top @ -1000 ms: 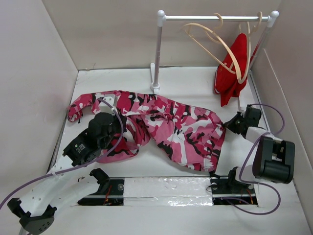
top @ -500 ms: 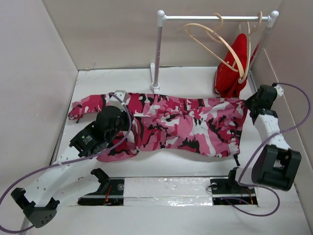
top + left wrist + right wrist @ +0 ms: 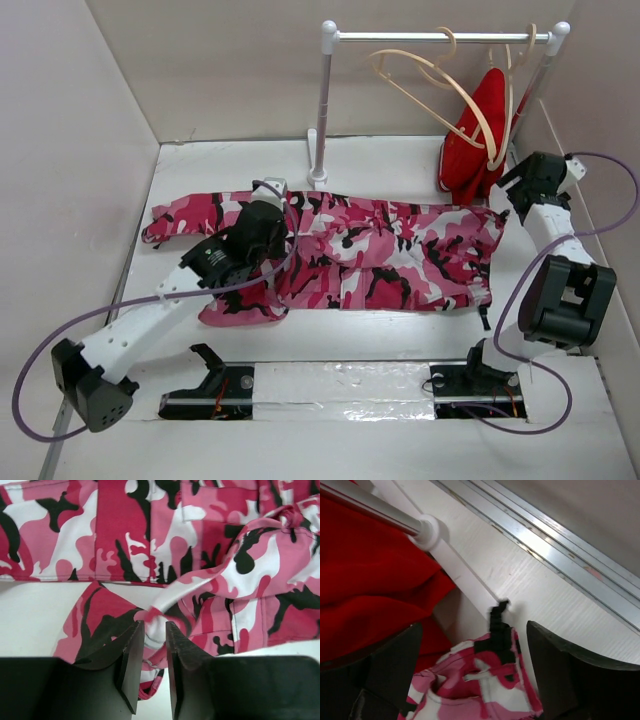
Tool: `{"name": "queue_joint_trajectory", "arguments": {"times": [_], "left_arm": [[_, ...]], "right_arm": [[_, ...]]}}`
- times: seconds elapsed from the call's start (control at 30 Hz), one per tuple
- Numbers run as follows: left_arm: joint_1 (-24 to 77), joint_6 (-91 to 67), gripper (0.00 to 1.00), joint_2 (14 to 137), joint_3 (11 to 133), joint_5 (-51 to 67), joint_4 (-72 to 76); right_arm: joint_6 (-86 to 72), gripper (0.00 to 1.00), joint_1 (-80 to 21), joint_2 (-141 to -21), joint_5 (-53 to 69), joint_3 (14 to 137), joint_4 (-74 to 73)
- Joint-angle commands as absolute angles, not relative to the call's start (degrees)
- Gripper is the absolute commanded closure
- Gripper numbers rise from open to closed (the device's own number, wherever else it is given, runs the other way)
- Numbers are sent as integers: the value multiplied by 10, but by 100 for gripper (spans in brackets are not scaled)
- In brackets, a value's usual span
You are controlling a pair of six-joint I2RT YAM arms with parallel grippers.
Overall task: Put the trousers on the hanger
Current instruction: Flatten out the trousers at the center of the board.
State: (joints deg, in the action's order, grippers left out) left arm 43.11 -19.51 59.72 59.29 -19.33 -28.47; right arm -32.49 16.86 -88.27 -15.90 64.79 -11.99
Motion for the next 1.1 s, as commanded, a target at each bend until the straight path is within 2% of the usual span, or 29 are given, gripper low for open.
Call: {"name": "queue_joint_trajectory", "arguments": {"times": [0.0, 0.2, 0.27, 0.3, 0.33, 0.37, 0.4, 0.43, 0.5, 0.53, 0.63, 0.67, 0.77, 0.87, 0.9, 1.03, 1.07], "left_arm": [[432, -194, 77, 613, 612, -247, -266], [405, -206, 56, 655, 630, -265, -271], [396, -209, 55, 655, 633, -265, -264], [385, -210, 55, 653, 635, -262, -262], [380, -214, 55, 646, 636, -256, -262], [380, -218, 55, 642, 640, -254, -262], [374, -224, 55, 635, 641, -257, -261], [374, -228, 55, 618, 641, -265, -261], [367, -235, 55, 601, 641, -276, -267], [367, -242, 54, 585, 641, -282, -272], [360, -256, 54, 556, 642, -280, -286], [360, -262, 54, 549, 643, -277, -296], [360, -294, 55, 513, 622, -245, -302], [355, -323, 56, 471, 587, -220, -309], [355, -330, 56, 464, 584, -221, -314], [355, -339, 56, 438, 573, -230, -323], [355, -341, 56, 438, 570, -230, -323]], "right_arm": [[-344, 3, 148, -847, -169, 676, -130], [-373, 3, 70, -620, -105, 472, -16], [-372, 11, 40, -565, -92, 415, 15], [-369, 19, 6, -542, -91, 372, 19], [-366, 42, -13, -501, -81, 353, 24], [-363, 50, -34, -482, -77, 334, 25], [-361, 65, -57, -465, -76, 305, 23], [-360, 84, -108, -434, -76, 291, 23], [-352, 92, -163, -413, -68, 269, 39], [-351, 97, -226, -407, -61, 256, 47], [-318, 100, -331, -435, -68, 273, 70], [-310, 100, -398, -475, -74, 286, 71], [-278, 100, -507, -546, -95, 348, 69], [-251, 95, -557, -627, -98, 406, 70], [-232, 91, -586, -668, -90, 419, 83], [-214, 56, -650, -791, -76, 491, 101], [-213, 50, -661, -816, -75, 509, 99]]}}
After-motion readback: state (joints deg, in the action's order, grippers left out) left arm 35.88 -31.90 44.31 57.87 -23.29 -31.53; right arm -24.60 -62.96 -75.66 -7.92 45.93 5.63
